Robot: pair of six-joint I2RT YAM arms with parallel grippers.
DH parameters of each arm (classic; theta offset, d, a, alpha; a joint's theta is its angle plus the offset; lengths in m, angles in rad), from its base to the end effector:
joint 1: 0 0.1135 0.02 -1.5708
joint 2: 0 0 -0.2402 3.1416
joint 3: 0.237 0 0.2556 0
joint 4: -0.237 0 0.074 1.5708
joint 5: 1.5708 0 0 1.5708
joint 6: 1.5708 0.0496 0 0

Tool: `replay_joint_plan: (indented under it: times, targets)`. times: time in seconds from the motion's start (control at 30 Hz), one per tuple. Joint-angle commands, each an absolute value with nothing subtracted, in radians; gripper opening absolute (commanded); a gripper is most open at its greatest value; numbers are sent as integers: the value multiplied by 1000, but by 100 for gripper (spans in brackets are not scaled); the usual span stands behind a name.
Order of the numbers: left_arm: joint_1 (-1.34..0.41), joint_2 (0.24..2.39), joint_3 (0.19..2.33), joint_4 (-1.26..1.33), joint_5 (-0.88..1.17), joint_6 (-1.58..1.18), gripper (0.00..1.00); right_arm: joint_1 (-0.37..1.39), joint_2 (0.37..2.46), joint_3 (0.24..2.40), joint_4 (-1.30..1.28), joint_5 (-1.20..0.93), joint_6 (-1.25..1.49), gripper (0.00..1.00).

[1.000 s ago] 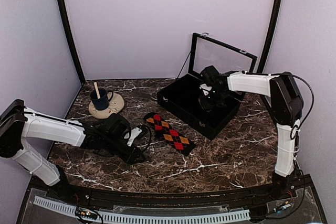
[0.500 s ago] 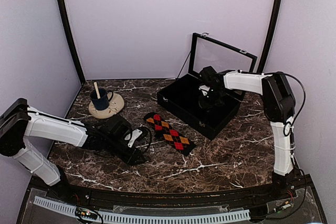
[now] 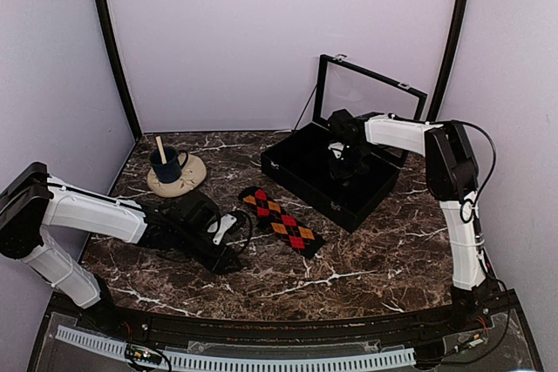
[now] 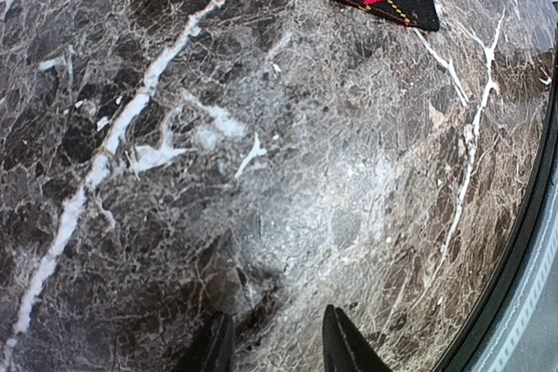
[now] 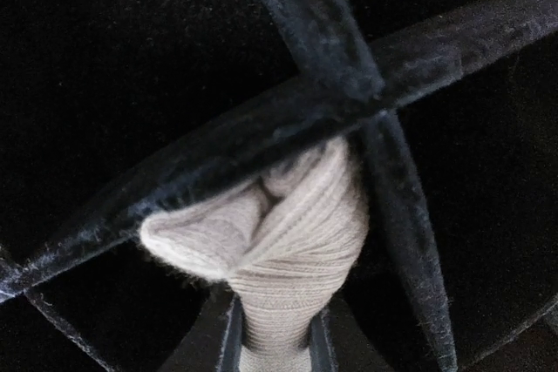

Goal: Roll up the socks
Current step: Place the sock in the storage box, then rotate the sock in the storage box.

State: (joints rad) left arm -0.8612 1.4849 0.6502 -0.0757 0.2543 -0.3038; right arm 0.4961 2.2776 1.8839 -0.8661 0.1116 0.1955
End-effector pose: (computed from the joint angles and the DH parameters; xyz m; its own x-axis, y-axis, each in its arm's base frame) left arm 0.1766 -0.2247 0.1126 -0.7407 0.4181 -0.5259 0.6426 0.6692 -0.3731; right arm 0.4126 0.2170 0.1389 -0.9074 -0.2716 -0.3208 -0.2720 0.9613 -0.0446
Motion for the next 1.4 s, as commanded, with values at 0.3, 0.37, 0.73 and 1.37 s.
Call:
replay_joint_plan:
  times: [0.3,0.37,0.73,1.37]
  targets:
    - [-856,1451,659,-79,254,-343,37,477,2225,1932,-874,115,199,42]
    - [-856,1445,655,-77,252,-348,37,477,2210,1938,-874,113,201,43]
    - [-856,1424,626,-52,252,-378,37,477,2135,1939,-871,109,211,44]
    - [-856,1370,616,-12,160,-414,37,691,1885,1679,-754,134,170,44]
